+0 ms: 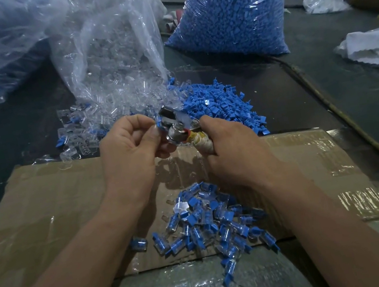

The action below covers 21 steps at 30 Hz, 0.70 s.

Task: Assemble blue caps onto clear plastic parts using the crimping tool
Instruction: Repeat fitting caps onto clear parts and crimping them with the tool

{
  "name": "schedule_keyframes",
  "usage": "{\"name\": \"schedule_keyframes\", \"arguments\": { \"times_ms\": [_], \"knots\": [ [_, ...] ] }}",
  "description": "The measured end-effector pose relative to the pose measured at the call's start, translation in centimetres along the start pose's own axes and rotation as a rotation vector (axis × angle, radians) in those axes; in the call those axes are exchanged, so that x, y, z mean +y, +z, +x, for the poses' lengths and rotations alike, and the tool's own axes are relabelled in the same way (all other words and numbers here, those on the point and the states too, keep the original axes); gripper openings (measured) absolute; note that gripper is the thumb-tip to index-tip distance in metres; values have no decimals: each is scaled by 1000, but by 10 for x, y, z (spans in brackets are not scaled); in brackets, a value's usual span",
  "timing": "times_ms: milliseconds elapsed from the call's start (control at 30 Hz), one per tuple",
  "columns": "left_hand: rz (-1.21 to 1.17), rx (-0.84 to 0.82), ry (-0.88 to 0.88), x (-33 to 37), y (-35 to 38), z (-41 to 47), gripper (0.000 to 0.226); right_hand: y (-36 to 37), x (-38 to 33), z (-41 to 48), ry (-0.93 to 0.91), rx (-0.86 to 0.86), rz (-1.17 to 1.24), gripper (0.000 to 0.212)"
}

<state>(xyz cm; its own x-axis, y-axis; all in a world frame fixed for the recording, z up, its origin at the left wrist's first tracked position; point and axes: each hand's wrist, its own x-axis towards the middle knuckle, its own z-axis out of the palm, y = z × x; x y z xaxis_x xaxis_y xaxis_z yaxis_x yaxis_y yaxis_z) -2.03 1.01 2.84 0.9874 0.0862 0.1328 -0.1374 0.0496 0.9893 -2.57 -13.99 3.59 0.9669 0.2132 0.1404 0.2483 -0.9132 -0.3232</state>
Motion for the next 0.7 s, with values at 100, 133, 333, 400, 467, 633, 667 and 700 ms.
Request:
{"name": "schedule_keyframes", "arguments": {
  "times_ms": [100, 133, 333, 400, 467, 633, 667, 700],
  "knots": [
    [-13, -5, 1, 0, 0, 1, 14, 1, 1, -1, -3, 22, 4, 17],
    [-24, -11, -6, -1, 0, 0, 14, 1, 1, -1, -5, 28, 21, 17],
    [-87, 21, -17, 0, -9, 8, 14, -4, 13, -1, 31, 18, 40, 14],
    [-103, -9, -23, 4, -17, 12, 10, -6, 16, -3, 91, 46, 84, 8],
    [-108, -179, -59, 9, -20, 11, 4, -9, 19, -3, 123, 38, 97, 9],
    [30, -615, -136, 10, -10, -2, 8, -13, 18, 1, 117, -129, 75, 31],
    [45, -644, -145, 9, -9, -2, 8, -13, 17, 1, 123, -146, 99, 34],
    [59, -656, -151, 8, -8, -2, 7, -13, 16, 0, 131, -160, 120, 36]
  ]
}}
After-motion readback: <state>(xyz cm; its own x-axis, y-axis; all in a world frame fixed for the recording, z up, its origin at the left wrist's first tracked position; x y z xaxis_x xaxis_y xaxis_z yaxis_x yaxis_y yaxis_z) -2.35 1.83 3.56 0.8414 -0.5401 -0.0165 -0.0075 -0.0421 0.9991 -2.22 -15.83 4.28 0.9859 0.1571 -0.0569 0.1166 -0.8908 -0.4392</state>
